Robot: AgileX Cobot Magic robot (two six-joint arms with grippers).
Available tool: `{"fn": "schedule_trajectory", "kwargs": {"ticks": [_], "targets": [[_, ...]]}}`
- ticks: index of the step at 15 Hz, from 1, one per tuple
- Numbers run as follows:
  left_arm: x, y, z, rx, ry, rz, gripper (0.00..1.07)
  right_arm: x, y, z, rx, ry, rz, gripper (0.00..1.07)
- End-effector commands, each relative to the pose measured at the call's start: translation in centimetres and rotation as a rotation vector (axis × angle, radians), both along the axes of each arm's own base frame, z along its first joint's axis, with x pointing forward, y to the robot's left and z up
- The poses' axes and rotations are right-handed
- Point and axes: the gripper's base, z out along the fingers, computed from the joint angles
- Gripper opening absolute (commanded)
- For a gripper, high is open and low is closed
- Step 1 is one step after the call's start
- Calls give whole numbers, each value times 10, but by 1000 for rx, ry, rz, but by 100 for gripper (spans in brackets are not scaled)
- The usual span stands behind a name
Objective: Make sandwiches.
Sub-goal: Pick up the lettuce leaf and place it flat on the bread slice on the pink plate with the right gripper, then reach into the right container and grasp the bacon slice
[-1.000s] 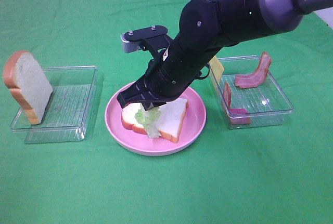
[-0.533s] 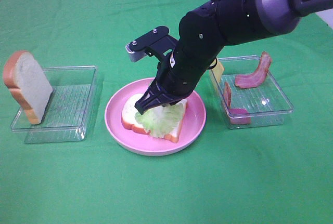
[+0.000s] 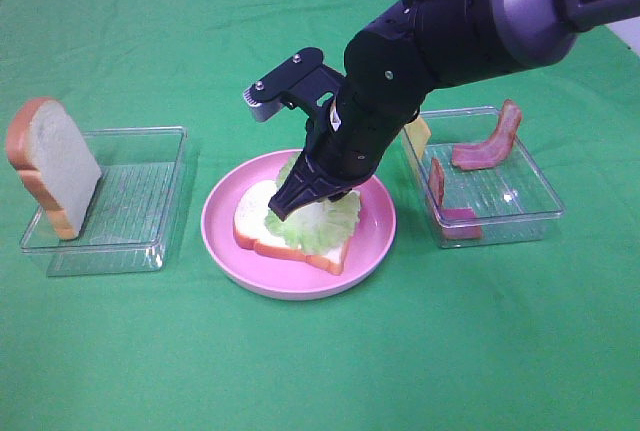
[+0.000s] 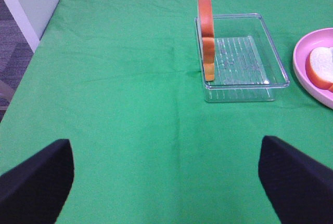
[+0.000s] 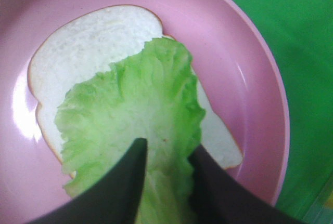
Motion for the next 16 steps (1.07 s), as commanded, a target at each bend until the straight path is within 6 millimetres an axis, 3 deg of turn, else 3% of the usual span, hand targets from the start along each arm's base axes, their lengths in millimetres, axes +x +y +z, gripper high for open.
{"fn": "schedule_trajectory", "kwargs": {"ticks": [1,3,6,11,14,15,16], "targets": [[-2,0,0,3,-15,3,89,3,2,2,10,-28,17,97],[-2,0,0,3,-15,3,89,1,1,9,8,-32,16,97],[-2,0,0,3,-15,3,89,3,0,40,17,-61,0,97],[-2,0,0,3,-15,3,89,18,-4,136,-46,-118,-103,97],[-2,0,0,3,-15,3,89,34,-30,167,-106,-151,-232,97],[-2,0,0,3,-15,3,89,42,-48,168,-114,-131,-289,97],[-2,0,0,3,-14,3,89,55,-79,166,-120,-87,-387,97]]}}
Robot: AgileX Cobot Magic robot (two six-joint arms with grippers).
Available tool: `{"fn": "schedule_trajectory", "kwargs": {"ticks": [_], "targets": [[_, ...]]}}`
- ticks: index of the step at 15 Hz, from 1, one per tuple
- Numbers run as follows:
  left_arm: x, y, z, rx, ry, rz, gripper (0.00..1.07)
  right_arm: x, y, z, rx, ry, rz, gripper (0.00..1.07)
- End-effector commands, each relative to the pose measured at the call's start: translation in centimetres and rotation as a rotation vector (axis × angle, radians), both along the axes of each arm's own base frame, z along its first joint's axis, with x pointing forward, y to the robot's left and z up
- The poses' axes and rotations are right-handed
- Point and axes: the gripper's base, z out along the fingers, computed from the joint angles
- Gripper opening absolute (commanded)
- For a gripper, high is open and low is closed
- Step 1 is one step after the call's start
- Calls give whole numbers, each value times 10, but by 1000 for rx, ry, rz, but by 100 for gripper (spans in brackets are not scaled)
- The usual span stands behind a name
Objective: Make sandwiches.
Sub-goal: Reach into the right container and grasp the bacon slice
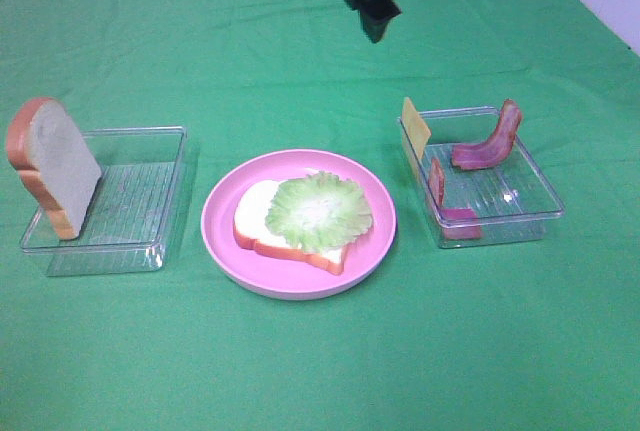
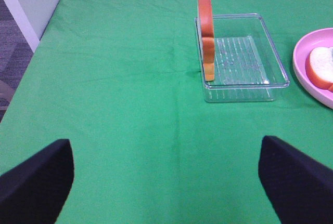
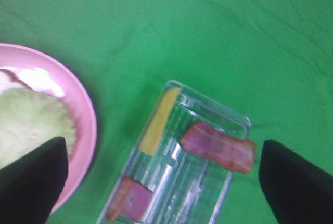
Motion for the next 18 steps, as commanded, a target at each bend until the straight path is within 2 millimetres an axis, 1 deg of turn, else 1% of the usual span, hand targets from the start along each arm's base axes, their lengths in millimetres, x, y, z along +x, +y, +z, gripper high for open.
{"fn": "schedule_trajectory", "kwargs": {"ticks": [1,2,3,4,6,7,9,10,13,14,16,18], "targets": [[-2,0,0,3,-14,3,89,17,-49,-1,15,69,-168,97],[-2,0,0,3,-14,3,89,24,-72,-3,35,94,-230,97],[-2,0,0,3,-14,3,89,29,-91,-3,49,108,-275,97],[-2,0,0,3,-14,3,89,31,-101,-3,55,112,-299,97],[-2,0,0,3,-14,3,89,38,-131,-6,88,133,-366,97],[-2,0,0,3,-14,3,89,42,-139,-13,105,158,-382,96],[-2,0,0,3,-14,3,89,53,-152,-34,139,212,-420,96],[-2,0,0,3,-14,3,89,58,-156,-44,148,231,-433,96],[-2,0,0,3,-14,3,89,73,-150,-78,178,269,-410,96],[-2,0,0,3,-14,3,89,81,-147,-98,183,283,-404,96],[-2,0,0,3,-14,3,89,87,-146,-116,179,295,-403,96],[-2,0,0,3,-14,3,89,90,-146,-128,173,304,-402,95]]}}
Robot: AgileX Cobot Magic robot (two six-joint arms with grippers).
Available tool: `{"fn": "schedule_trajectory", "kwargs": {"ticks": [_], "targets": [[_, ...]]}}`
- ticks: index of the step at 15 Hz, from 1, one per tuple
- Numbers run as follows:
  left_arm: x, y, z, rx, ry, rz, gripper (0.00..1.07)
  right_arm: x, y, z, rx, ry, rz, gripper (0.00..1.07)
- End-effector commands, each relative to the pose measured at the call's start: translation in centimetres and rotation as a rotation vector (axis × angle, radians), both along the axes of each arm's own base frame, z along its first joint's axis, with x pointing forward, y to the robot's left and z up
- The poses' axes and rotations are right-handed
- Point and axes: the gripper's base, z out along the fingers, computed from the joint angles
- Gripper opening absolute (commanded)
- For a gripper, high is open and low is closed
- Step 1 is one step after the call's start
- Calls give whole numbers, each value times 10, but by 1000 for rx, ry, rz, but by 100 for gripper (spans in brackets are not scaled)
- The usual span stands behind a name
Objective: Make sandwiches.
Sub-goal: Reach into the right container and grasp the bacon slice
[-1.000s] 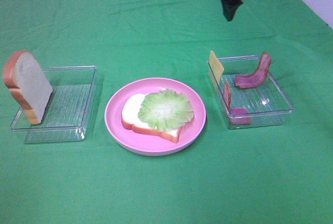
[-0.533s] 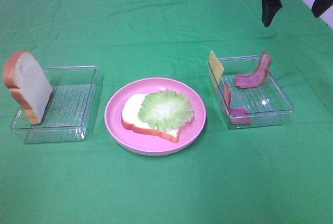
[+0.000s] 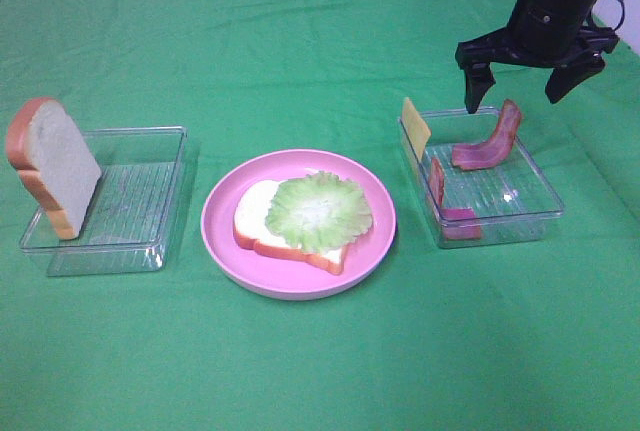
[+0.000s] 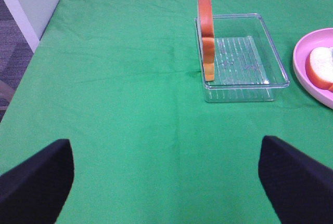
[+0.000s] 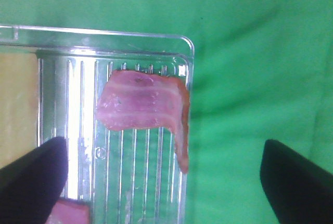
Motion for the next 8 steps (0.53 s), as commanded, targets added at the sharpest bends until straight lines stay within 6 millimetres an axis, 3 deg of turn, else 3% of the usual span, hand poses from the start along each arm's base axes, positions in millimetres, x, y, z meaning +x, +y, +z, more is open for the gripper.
{"fn": "schedule_trajectory", "kwargs": {"ticks": [1,8], "targets": [[-2,0,0,3,-14,3,89,7,-1,-14,-13,-6,20,95],[-2,0,0,3,-14,3,89,15,-19,-33,-46,-18,-23,94]]}}
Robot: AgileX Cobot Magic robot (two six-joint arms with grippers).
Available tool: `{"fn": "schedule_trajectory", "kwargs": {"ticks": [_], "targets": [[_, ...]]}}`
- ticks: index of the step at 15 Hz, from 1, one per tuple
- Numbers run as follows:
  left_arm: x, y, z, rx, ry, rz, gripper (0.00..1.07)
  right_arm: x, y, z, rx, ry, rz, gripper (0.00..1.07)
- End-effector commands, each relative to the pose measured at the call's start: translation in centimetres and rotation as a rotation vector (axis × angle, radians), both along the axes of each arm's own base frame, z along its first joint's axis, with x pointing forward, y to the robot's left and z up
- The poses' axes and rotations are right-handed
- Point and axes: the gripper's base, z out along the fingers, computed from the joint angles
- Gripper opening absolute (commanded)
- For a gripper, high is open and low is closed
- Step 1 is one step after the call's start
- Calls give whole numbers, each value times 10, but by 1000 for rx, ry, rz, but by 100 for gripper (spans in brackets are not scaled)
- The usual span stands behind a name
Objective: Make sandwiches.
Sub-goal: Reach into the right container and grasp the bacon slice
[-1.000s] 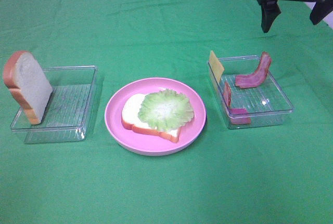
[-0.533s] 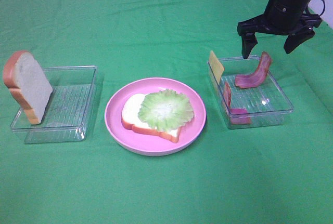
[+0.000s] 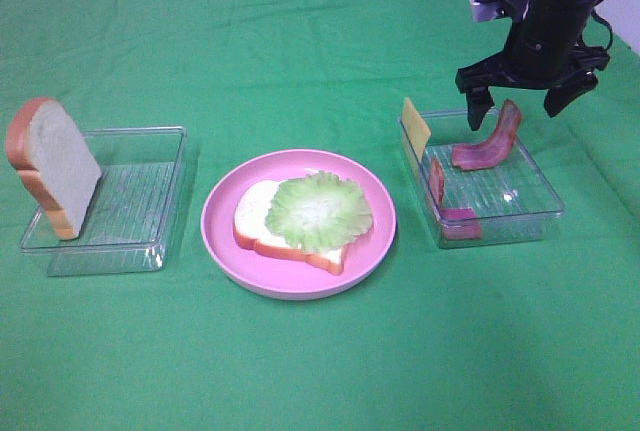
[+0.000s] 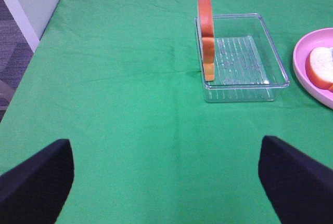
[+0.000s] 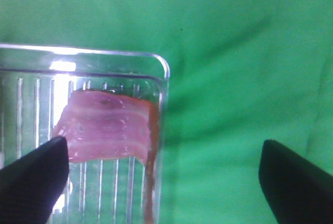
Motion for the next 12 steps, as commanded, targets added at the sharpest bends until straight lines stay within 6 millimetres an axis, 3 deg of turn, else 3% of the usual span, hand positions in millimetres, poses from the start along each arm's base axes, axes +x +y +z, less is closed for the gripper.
{"fn": "schedule_trajectory", "kwargs": {"ticks": [1,6,9,11,12], "targets": [[-2,0,0,3,-14,3,89,3,-6,0,6,-12,-22,92],[-2,0,0,3,-14,3,89,3,-3,0,29,-21,-27,69],[-2,0,0,3,-14,3,89,3,-3,0,30,-20,-29,38],[-2,0,0,3,-14,3,89,2,-3,0,29,-13,-25,8],[-2,0,0,3,-14,3,89,2,-3,0,30,-11,-19,1]]}}
